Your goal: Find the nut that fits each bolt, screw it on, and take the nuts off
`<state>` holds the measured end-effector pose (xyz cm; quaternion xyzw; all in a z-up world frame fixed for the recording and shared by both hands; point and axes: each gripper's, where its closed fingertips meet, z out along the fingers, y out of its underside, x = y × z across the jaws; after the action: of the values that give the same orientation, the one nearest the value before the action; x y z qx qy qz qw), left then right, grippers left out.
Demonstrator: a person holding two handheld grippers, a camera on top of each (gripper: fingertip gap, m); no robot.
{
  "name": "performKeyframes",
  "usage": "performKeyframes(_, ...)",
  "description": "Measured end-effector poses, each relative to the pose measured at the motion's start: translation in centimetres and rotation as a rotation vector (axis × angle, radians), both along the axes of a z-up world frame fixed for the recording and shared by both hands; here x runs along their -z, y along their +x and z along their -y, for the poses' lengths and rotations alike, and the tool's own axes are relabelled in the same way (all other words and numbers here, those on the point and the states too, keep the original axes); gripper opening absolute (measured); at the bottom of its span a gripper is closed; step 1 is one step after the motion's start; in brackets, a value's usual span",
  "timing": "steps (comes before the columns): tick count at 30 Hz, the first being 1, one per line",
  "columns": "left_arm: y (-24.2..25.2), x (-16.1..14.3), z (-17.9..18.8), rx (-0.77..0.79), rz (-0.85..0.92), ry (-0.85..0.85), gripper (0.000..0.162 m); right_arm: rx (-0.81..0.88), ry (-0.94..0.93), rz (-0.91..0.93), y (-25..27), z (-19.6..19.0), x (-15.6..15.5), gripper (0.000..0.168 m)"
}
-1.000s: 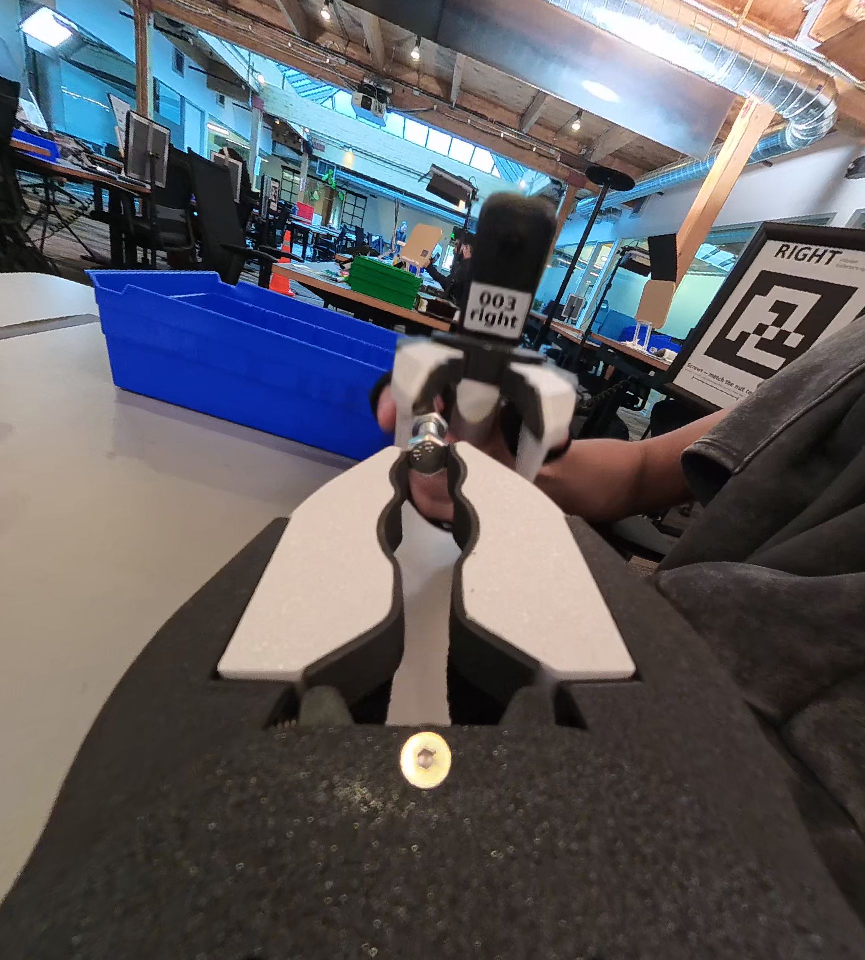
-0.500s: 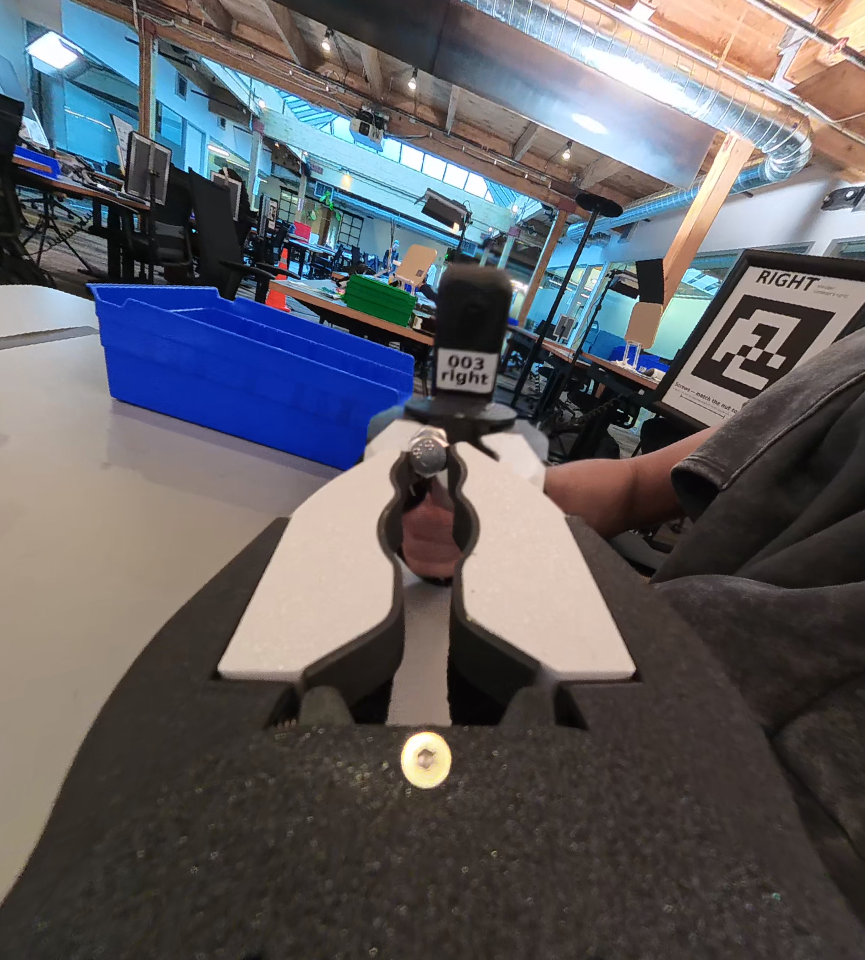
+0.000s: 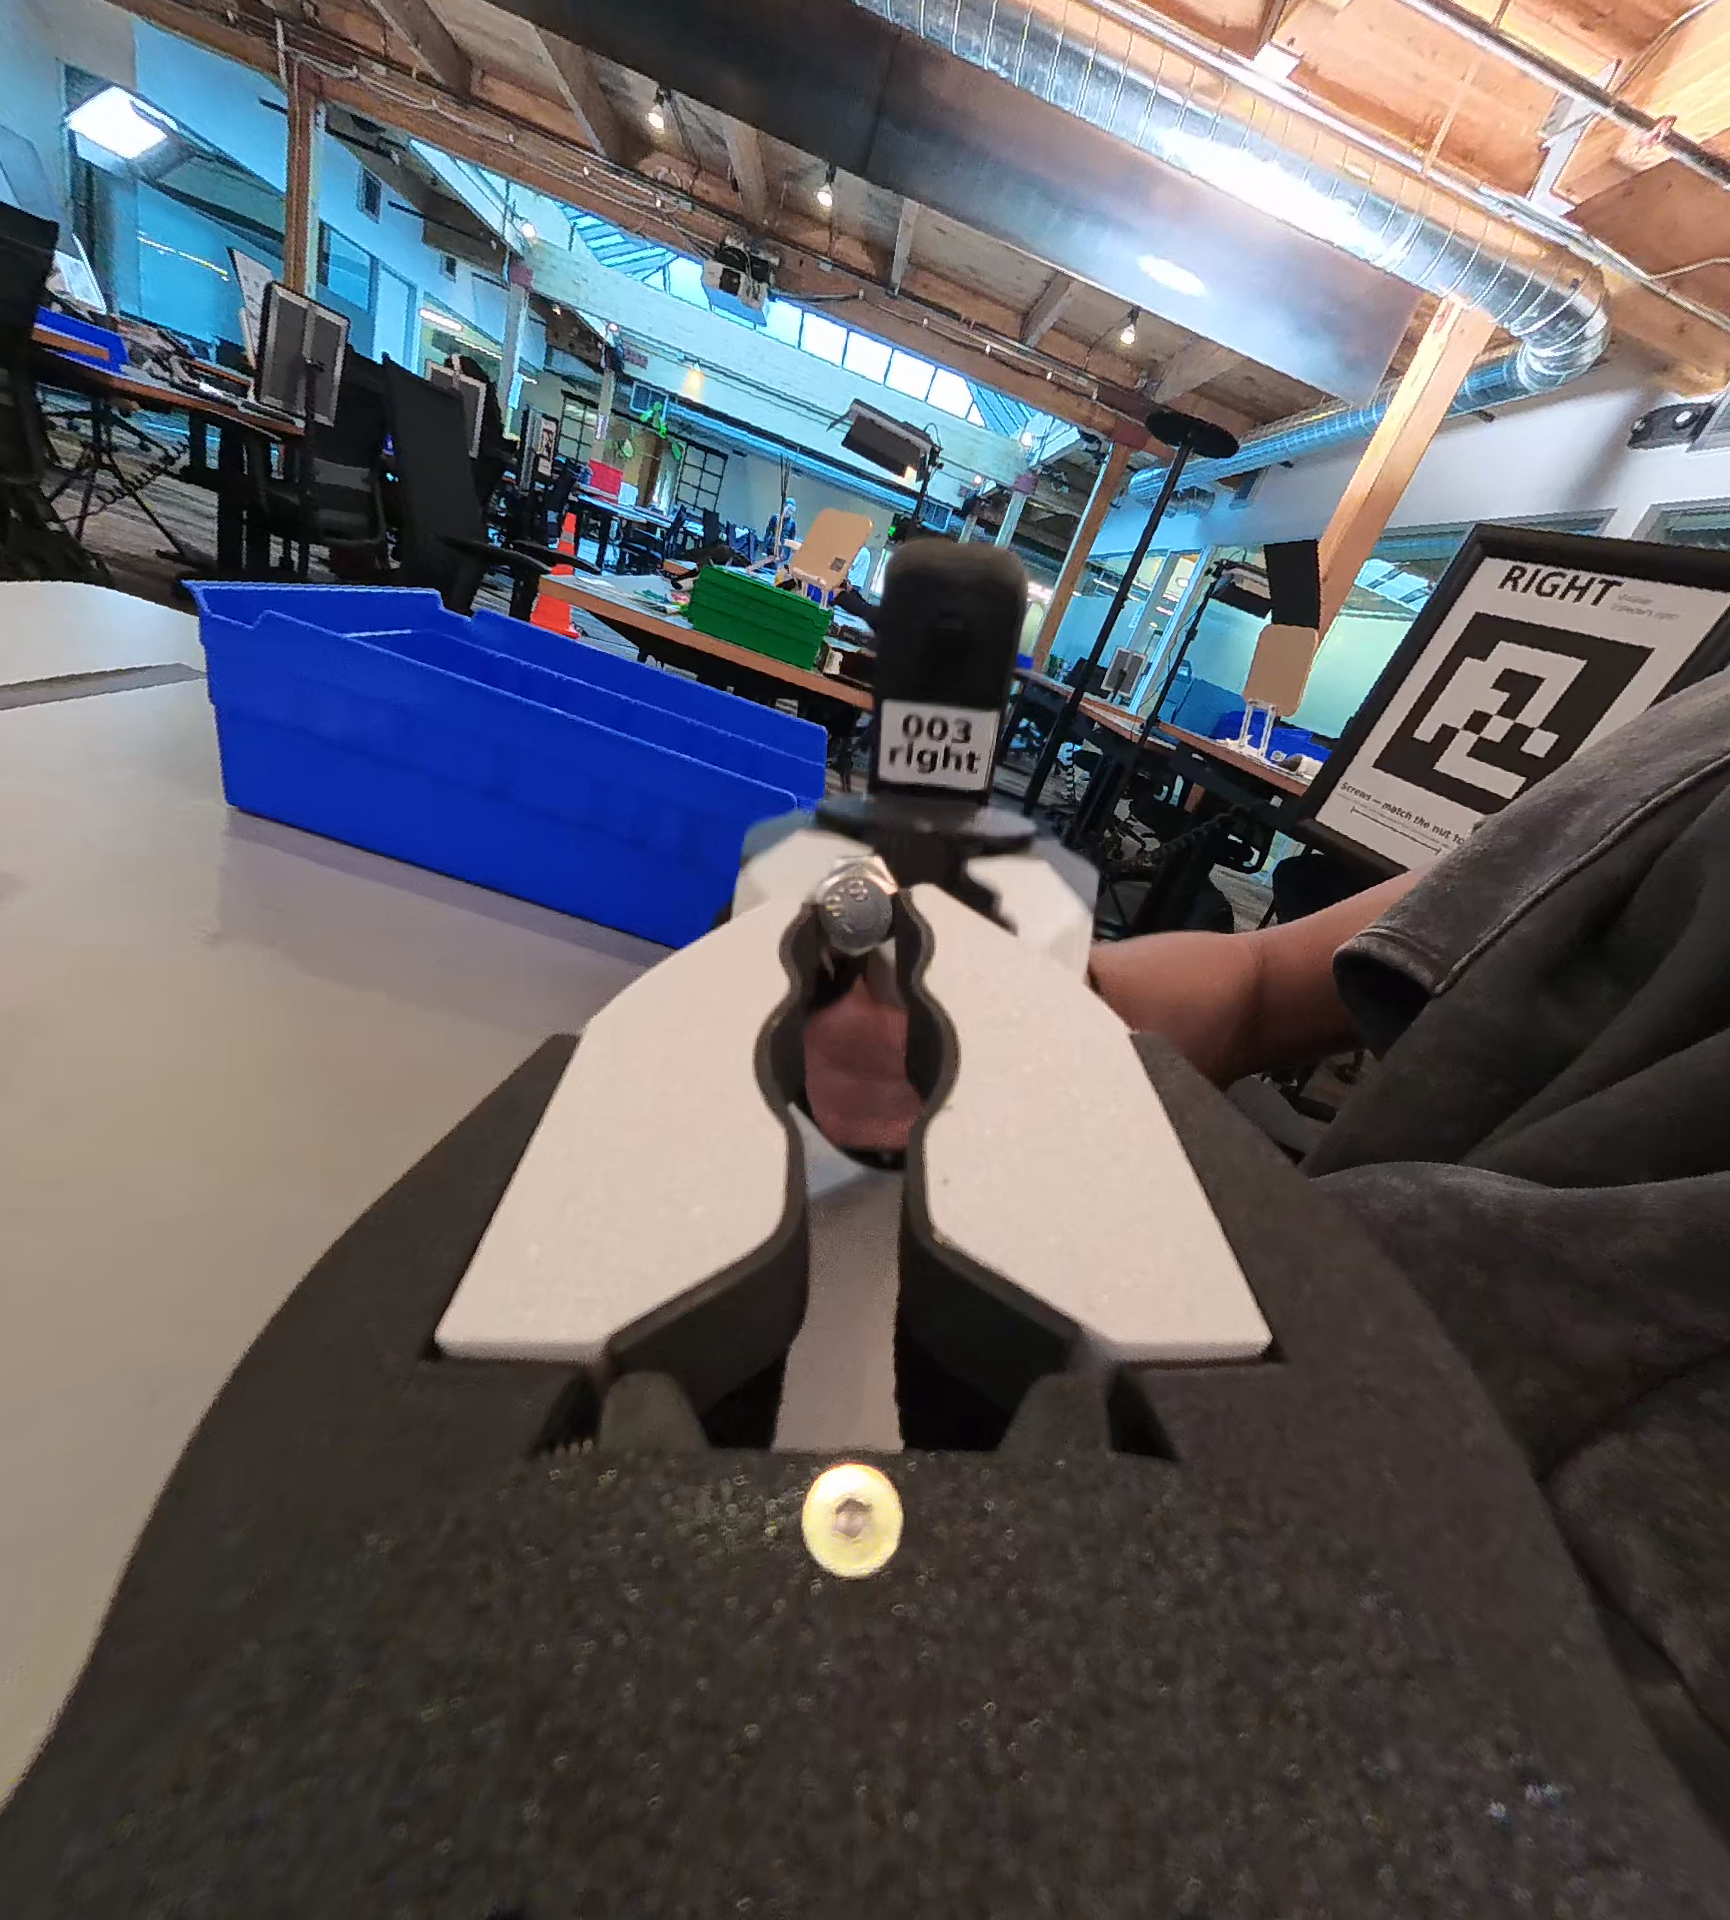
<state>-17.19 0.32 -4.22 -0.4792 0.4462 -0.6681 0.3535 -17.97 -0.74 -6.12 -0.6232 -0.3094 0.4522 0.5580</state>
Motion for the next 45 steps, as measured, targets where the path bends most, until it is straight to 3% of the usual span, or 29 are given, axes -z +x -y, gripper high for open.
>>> performKeyframes(4,0.1,0.1,0.1,0.007,-0.004,0.002,0.014,0.041,0.1,-0.033,1.7,0.4,-3.3,0.048)
performKeyframes(6,0.1,0.1,0.2,0.006,-0.004,0.001,0.014,0.024,0.088,-0.005,0.5,0.6,-2.3,0.049)
performKeyframes(10,0.1,0.0,0.2,0.003,-0.004,0.003,0.014,-0.031,-0.047,0.044,-1.3,0.4,2.4,0.051)
performKeyframes(14,0.1,0.1,0.1,0.006,-0.003,-0.003,0.014,0.013,-0.018,0.004,0.4,-0.2,0.5,0.046)
performKeyframes(24,0.5,0.6,0.4,0.012,-0.028,0.012,0.014,-0.024,-0.112,-0.175,1.3,-0.6,-0.6,0.044)
performKeyframes(25,0.6,0.7,0.5,0.014,-0.032,0.015,0.014,-0.026,-0.11,-0.162,0.9,-0.5,-0.5,0.042)
performKeyframes(27,0.7,0.8,0.8,0.029,-0.034,0.018,0.014,-0.024,-0.105,-0.152,0.8,-0.3,-0.5,0.014)
performKeyframes(32,1.0,1.1,1.0,-0.001,-0.052,0.053,0.016,0.003,-0.072,-0.137,1.5,-0.3,-0.7,0.014)
performKeyframes(33,0.9,1.1,1.2,0.01,-0.049,0.047,0.031,0.016,-0.072,-0.135,1.8,-0.4,-0.9,0.014)
performKeyframes(34,0.9,1.0,1.0,0.005,-0.05,0.026,0.055,0.031,-0.075,-0.127,2.3,-0.7,-1.0,0.014)
performKeyframes(35,0.9,0.8,0.7,-0.01,-0.044,0.009,0.061,0.05,-0.076,-0.114,2.9,-0.9,-1.1,0.014)
performKeyframes(40,1.4,1.8,-0.9,-0.137,-0.092,0.046,0.056,0.191,-0.008,-0.024,6.9,0.8,-4.4,0.014)
performKeyframes(45,2.0,2.0,-0.6,-0.136,-0.098,0.028,0.052,0.501,-0.018,0.179,18.7,1.8,-7.9,0.014)
